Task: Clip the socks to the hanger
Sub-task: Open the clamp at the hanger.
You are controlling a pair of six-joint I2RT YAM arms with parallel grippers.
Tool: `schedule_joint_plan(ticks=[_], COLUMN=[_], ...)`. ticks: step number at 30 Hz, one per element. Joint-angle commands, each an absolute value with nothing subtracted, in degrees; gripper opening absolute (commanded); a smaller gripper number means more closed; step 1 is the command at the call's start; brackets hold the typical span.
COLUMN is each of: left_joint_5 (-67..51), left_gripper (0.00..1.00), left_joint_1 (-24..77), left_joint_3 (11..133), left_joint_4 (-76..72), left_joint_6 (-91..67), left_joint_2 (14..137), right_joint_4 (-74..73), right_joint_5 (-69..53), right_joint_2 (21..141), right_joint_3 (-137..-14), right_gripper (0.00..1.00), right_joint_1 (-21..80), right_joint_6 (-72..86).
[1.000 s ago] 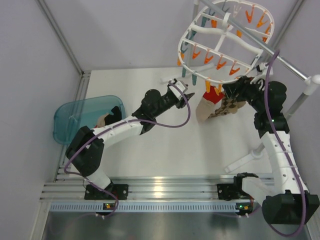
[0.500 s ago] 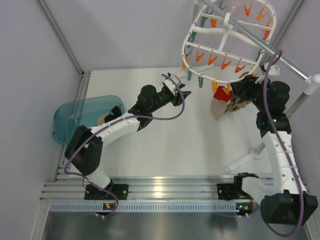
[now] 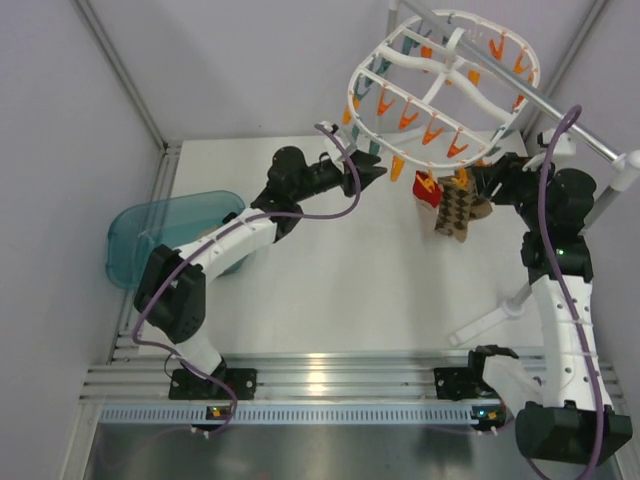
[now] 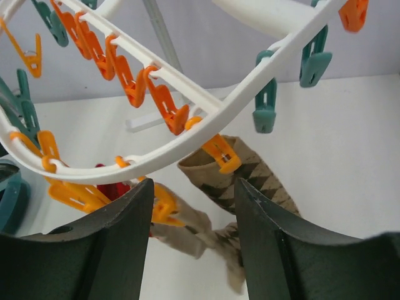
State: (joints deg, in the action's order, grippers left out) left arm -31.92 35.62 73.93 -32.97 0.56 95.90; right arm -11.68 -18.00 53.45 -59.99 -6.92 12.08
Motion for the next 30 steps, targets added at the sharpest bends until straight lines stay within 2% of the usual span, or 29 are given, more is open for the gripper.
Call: schedule_joint_plan(ticks=[1,11,14,19,22,26,30], left_joint_5=[-41.57,-36.74,-36.04,-31.82,-31.73,-34.45,-37.26], left_gripper=[0.37,0.4,0.43,0.45,0.43,0.4,0.34], left_joint_1=[36.56,36.65,36.83,37.26,37.35,38.49,40.6], left_joint_3=[75.77,78.4,78.05,77.08,78.4,78.66,77.53], left_joint_4=[-38.11,-47.89,-50.8,-51.59,-50.98,-50.45,-48.87], left_joint_6=[-5.44,-12.91,-14.67,-12.75,-11.95,-8.71,-2.66], left_joint_2=[99.04,105.55,106.08,105.73,106.7,106.26,104.25], right_joint_4=[-9.32,-10.11,-10.63,-11.08,-11.42,-10.64,-10.11], right_joint_5=[-21.88,-38.65,-40.95,-43.5,-41.76,-33.41,-31.99], right_joint_2=[50.28,48.25,48.25,48.69,49.13,50.36,52.2], right_joint_3=[-62.23,-63.81,-63.9,-64.42,-64.42,-64.95,-66.18], right_gripper=[0.53,0.56,0.56,0.54,0.55,0.55,0.54], right_joint_1=[-7.82,-7.82,-7.73,-7.47,-6.25,-4.57,-4.4], right_joint_6=[11.95,15.81,15.91,14.59,11.1,5.9,4.05])
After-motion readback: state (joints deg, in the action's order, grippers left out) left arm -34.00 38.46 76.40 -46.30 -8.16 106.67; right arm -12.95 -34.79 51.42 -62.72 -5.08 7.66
